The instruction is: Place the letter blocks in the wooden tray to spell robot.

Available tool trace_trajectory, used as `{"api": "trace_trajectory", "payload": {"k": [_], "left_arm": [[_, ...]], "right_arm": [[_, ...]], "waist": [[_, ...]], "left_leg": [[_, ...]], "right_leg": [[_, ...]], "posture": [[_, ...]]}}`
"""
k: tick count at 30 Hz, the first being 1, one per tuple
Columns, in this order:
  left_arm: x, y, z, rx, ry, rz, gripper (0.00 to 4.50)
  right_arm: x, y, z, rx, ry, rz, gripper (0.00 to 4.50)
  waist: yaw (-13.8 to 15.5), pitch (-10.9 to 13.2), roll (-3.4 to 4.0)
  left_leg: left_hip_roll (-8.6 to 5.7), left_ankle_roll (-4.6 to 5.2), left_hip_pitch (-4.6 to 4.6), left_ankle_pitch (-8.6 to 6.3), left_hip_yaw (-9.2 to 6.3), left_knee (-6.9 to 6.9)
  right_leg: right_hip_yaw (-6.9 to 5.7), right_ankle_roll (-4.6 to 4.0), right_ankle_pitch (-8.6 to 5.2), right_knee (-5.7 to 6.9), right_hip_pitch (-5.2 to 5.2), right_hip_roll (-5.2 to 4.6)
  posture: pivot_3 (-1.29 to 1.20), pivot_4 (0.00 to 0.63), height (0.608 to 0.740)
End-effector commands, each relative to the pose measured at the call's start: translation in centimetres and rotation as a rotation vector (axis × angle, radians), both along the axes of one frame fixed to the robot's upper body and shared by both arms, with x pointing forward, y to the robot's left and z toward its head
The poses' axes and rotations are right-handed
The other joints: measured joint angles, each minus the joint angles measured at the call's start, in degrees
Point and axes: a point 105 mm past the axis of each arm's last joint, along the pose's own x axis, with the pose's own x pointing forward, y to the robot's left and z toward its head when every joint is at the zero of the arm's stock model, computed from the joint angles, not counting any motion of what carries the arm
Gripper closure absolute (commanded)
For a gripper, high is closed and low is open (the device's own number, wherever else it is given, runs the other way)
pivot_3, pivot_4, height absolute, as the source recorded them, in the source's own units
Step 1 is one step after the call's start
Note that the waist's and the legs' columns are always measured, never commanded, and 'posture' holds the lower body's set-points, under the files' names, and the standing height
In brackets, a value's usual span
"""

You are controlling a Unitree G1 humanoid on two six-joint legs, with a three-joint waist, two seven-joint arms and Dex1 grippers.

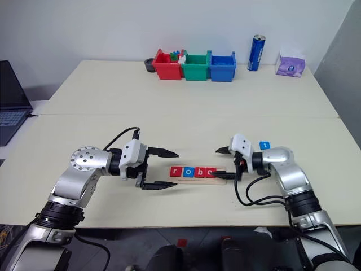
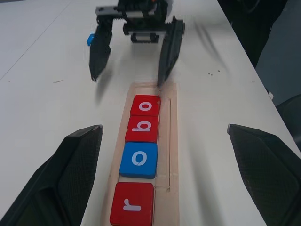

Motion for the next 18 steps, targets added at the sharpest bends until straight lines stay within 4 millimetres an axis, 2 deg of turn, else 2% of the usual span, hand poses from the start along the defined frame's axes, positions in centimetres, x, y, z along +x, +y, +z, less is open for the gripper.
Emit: {"api": "trace_trajectory", "payload": {"k": [1, 4, 6, 8, 10, 13, 18], "left_arm": [[0.0, -0.8, 1.0, -0.026, -0.043, -0.02, 0.0], [0.4, -1.9, 1.1, -0.058, -0.05, -0.01, 0.0], [0.8, -3.0, 1.3, -0.089, -0.057, -0.004, 0.0], [1.1, -4.3, 1.5, -0.125, -0.056, -0.004, 0.0], [1.3, -5.3, 1.7, -0.147, -0.063, -0.008, 0.0], [1.8, -6.2, 1.6, -0.151, -0.078, -0.008, 0.0], [2.0, -7.4, 1.3, -0.15, -0.079, -0.046, 0.0]], "right_arm": [[0.4, -2.2, 2.4, 0.043, -0.048, -0.135, 0.01], [1.1, -4.6, 3.3, 0.047, -0.098, -0.354, 0.01], [1.9, -7.3, 3.8, 0.074, -0.137, -0.606, 0.01], [1.9, -9.9, 3.7, 0.074, -0.17, -0.814, 0.01], [1.7, -11.6, 3.1, 0.068, -0.18, -0.953, 0.01], [1.9, -12.8, 2.3, 0.081, -0.168, -1.088, 0.01], [3.1, -13.2, 0.6, 0.139, -0.089, -1.238, 0.01]], "waist": [[0.2, 0.0, 0.0], [0.2, 0.0, 0.0], [0.3, 0.0, -0.01], [0.4, 0.0, 0.0], [0.4, 0.0, 0.0], [0.0, 0.0, 0.02], [-0.5, 0.0, 0.07]], "left_leg": [[0.0, 0.0, -0.01, 0.0, -0.01, 0.0], [-0.02, 0.0, -0.03, 0.0, -0.01, 0.0], [-0.02, 0.0, -0.05, 0.0, -0.03, 0.01], [-0.04, -0.01, -0.05, 0.0, -0.02, 0.02], [-0.05, -0.01, -0.07, 0.01, -0.03, 0.02], [-0.04, -0.02, -0.04, 0.01, 0.0, 0.01], [-0.02, -0.01, 0.15, 0.01, 0.18, -0.02]], "right_leg": [[-0.01, 0.0, 0.0, 0.0, 0.0, -0.01], [-0.01, 0.0, 0.0, -0.02, 0.0, -0.03], [0.0, 0.0, 0.0, -0.01, 0.0, -0.03], [0.04, 0.0, 0.0, 0.01, 0.0, -0.03], [0.08, 0.0, 0.0, 0.0, 0.0, -0.04], [0.1, 0.0, 0.0, 0.01, 0.0, -0.02], [0.24, 0.0, 0.0, 0.18, 0.0, 0.08]], "posture": [[0.0, 0.15, 0.74], [0.0, 0.15, 0.74], [0.0, 0.15, 0.74], [0.0, 0.15, 0.74], [0.0, 0.15, 0.74], [0.0, 0.15, 0.74], [0.0, 0.15, 0.74]]}}
